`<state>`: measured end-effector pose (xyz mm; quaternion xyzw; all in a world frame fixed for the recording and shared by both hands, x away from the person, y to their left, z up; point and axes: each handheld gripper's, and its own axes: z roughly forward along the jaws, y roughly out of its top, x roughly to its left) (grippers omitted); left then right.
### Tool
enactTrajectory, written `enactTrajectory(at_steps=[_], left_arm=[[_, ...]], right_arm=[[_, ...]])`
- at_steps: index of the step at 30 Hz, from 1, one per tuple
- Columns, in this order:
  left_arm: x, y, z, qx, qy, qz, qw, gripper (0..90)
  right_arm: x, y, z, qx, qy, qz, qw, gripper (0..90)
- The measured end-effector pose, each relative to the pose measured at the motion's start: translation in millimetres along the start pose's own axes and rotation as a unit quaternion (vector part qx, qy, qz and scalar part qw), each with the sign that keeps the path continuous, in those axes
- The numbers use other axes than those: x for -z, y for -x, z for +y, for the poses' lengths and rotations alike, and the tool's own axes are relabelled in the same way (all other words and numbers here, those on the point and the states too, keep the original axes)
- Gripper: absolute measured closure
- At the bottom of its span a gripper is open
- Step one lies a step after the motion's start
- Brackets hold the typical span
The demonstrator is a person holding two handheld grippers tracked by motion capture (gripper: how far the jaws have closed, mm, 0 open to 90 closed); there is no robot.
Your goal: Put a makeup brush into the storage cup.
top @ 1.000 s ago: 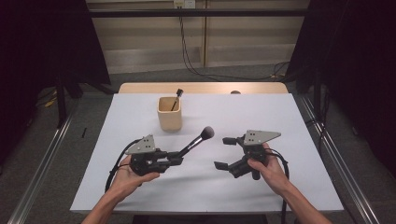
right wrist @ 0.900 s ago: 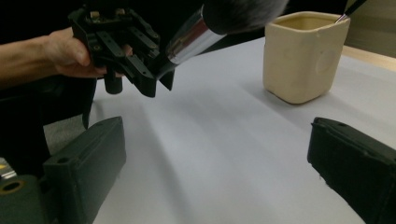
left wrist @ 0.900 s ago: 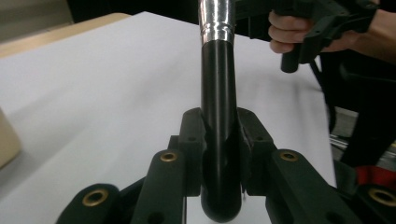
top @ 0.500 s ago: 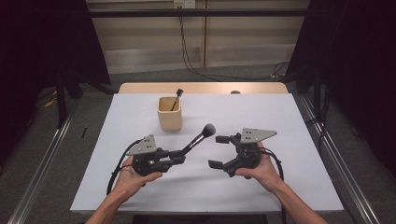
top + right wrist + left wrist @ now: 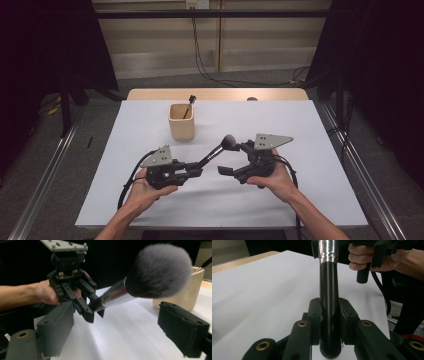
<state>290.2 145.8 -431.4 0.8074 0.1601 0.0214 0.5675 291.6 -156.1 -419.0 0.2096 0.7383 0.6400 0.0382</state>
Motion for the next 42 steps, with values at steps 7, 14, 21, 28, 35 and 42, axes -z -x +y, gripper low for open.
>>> enactTrajectory(at_steps=[7,14,21,28,35,42], left_arm=[[-2.3,1.5,-1.1,-0.001,0.001,-0.002,1.0000,74.5],[-6.7,2.9,-2.9,-0.003,0.001,-0.007,1.0000,74.4],[-10.0,2.7,-4.5,0.000,-0.004,-0.009,1.0000,74.4],[-12.5,3.3,-5.0,-0.003,-0.006,-0.009,0.9999,74.4],[-14.4,3.5,-5.5,-0.008,-0.010,-0.007,0.9999,74.0],[-16.3,2.5,-6.0,-0.001,-0.006,0.000,1.0000,72.7]], right_arm=[[-6.9,-1.4,-0.9,-0.004,0.000,0.012,0.9999,27.4],[-7.4,0.2,-1.5,-0.018,0.007,0.021,0.9996,40.7],[-6.5,4.6,-4.0,-0.037,0.014,0.024,0.9989,52.1],[-7.0,6.4,-4.3,-0.051,0.022,0.030,0.9980,59.0],[-7.8,9.3,-5.1,-0.068,0.033,0.041,0.9963,66.4],[-8.4,10.3,-4.6,-0.084,0.043,0.056,0.9940,70.4]])
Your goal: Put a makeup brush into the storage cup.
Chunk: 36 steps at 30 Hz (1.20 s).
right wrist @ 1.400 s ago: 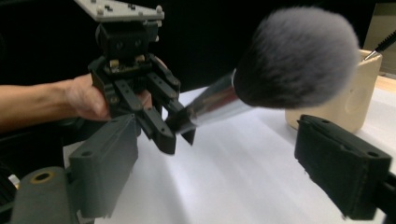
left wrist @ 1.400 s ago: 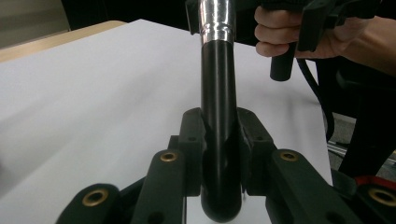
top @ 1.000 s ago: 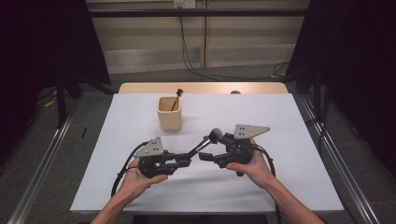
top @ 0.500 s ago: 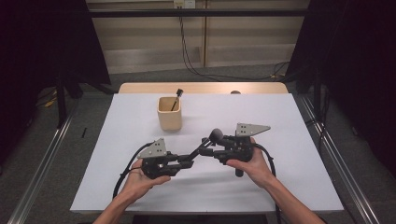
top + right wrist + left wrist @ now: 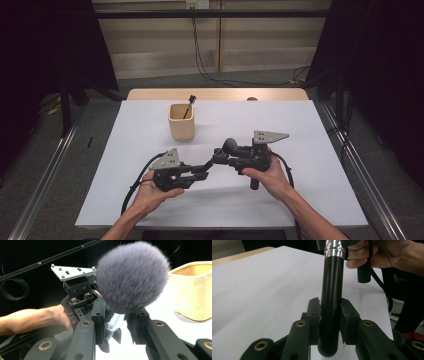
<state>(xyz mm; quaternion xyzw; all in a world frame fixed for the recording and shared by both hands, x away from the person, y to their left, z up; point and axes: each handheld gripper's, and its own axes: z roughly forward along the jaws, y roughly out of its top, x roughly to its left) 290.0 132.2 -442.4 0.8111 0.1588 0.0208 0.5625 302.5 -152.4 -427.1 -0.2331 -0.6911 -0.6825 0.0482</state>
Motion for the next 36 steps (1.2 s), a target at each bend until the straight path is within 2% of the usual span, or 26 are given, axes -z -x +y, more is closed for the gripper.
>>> enactTrajectory(at_steps=[6,16,22,32,34,36], left_arm=[[-0.3,-0.9,-0.2,0.010,0.003,0.001,0.9999,70.6],[3.1,-0.5,1.0,0.013,0.003,0.025,0.9996,49.7],[9.6,-0.4,2.2,0.023,0.011,0.037,0.9990,42.3],[25.4,-1.5,2.4,0.035,0.014,0.065,0.9972,16.7],[29.2,-2.1,1.8,0.035,0.010,0.070,0.9968,14.4],[31.9,-3.1,1.6,0.051,0.004,0.077,0.9957,6.9]], right_arm=[[-1.3,-0.5,1.1,-0.003,0.003,0.004,1.0000,71.2],[2.9,-0.3,3.6,0.000,0.003,-0.002,1.0000,71.5],[6.3,-0.3,4.3,0.002,-0.003,-0.004,1.0000,71.5],[14.4,-0.7,7.8,0.011,-0.021,-0.011,0.9996,71.6],[15.6,-0.9,8.8,0.015,-0.030,-0.011,0.9994,71.6],[16.9,-1.5,10.0,0.016,-0.035,-0.009,0.9992,71.6]])
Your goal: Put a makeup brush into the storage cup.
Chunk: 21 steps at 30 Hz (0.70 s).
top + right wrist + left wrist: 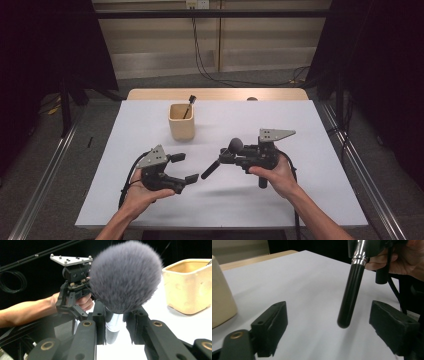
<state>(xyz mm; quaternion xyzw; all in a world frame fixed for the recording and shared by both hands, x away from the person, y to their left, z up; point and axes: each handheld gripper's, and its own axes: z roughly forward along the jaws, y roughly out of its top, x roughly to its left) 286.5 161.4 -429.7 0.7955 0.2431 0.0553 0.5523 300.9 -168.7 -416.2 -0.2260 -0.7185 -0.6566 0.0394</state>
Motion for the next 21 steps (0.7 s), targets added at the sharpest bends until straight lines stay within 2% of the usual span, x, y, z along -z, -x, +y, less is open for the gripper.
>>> enactTrajectory(at_steps=[5,7,12,21], left_arm=[[3.4,-3.5,0.8,0.001,-0.001,-0.006,1.0000,1.7],[3.3,-3.6,1.4,-0.002,-0.003,-0.004,1.0000,1.7],[0.1,-3.0,1.7,-0.002,-0.010,-0.012,0.9999,1.8],[-9.3,1.4,5.0,-0.020,-0.020,-0.014,0.9995,2.2]], right_arm=[[2.7,0.1,6.1,0.004,-0.018,0.000,0.9998,71.6],[2.6,0.3,9.8,0.009,-0.044,-0.004,0.9990,71.6],[0.3,1.7,15.8,0.010,-0.069,-0.001,0.9976,71.6],[-8.9,5.0,28.5,0.014,-0.128,-0.004,0.9917,71.7]])
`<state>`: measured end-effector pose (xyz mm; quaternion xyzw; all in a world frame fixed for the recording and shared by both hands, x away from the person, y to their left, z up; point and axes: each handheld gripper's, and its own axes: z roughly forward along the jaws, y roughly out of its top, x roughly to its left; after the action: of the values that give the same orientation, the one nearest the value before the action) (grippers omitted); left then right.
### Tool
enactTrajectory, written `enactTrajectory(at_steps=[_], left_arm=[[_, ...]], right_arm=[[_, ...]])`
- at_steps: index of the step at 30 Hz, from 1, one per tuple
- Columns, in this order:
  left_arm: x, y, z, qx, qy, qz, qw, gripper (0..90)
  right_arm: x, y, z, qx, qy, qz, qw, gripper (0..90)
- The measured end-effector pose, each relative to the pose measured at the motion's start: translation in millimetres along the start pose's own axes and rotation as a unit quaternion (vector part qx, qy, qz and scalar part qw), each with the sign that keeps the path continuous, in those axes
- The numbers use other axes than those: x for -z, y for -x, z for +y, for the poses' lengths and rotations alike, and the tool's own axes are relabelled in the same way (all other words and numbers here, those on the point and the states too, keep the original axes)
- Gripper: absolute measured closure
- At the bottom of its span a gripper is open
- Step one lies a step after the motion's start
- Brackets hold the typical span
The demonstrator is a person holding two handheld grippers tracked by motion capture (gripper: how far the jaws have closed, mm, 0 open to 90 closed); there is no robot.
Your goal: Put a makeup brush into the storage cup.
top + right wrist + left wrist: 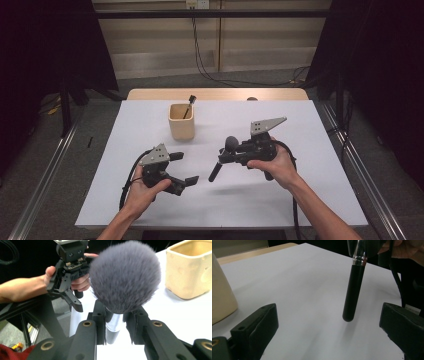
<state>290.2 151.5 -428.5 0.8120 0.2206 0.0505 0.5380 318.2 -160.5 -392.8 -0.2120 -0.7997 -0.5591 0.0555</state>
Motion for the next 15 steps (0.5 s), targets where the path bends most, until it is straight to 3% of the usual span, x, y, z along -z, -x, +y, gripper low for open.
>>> enactTrajectory(at_steps=[3,9,15], left_arm=[[-2.3,1.5,0.9,0.001,0.000,-0.009,1.0000,4.2],[-1.8,2.5,1.8,0.002,0.006,-0.005,1.0000,4.1],[-7.5,5.1,0.9,-0.010,-0.003,-0.003,0.9999,4.6]], right_arm=[[-2.9,0.7,5.1,-0.002,-0.020,-0.002,0.9998,71.7],[-9.1,-0.3,12.5,-0.002,-0.064,-0.001,0.9979,71.7],[-16.2,-2.0,17.9,0.004,-0.096,0.001,0.9954,71.7]])
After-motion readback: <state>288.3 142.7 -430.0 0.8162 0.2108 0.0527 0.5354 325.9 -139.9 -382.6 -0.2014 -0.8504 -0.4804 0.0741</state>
